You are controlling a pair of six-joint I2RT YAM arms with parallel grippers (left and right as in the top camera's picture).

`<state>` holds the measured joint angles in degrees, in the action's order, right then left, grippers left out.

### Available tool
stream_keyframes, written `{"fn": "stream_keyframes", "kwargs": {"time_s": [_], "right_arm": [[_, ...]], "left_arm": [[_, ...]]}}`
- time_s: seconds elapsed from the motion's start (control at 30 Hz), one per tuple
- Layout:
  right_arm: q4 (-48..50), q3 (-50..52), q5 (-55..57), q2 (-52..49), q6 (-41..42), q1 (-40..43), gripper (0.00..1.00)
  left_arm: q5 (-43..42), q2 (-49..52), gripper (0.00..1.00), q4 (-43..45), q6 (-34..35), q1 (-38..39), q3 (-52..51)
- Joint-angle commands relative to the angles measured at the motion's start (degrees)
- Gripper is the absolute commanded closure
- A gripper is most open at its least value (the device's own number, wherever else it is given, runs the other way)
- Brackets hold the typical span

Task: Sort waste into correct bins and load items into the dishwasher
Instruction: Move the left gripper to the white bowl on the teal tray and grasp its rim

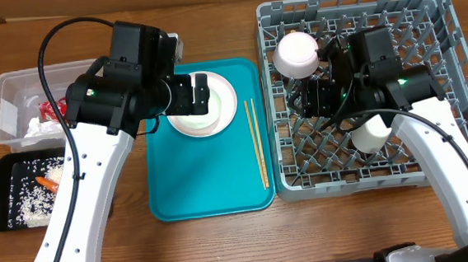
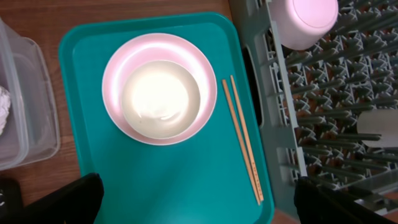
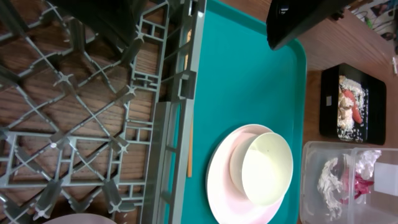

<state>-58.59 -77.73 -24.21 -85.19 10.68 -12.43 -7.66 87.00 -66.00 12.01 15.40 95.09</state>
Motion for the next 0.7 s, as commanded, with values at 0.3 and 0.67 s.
{"fn": "stream_keyframes", "kwargs": {"time_s": [0.3,0.67], "right_arm": [[-1.2,-0.7,1.6,0.1,-0.2,0.0,0.21],[-4.3,-0.6,4.5,0.1,-0.2,0.0,0.1]], "left_arm": [[12.5,4.9,0.28,0.9,3.7,0.3,0.1],[11.5,18.3,0.0,5.2,4.7,-0.9,0.1]]}}
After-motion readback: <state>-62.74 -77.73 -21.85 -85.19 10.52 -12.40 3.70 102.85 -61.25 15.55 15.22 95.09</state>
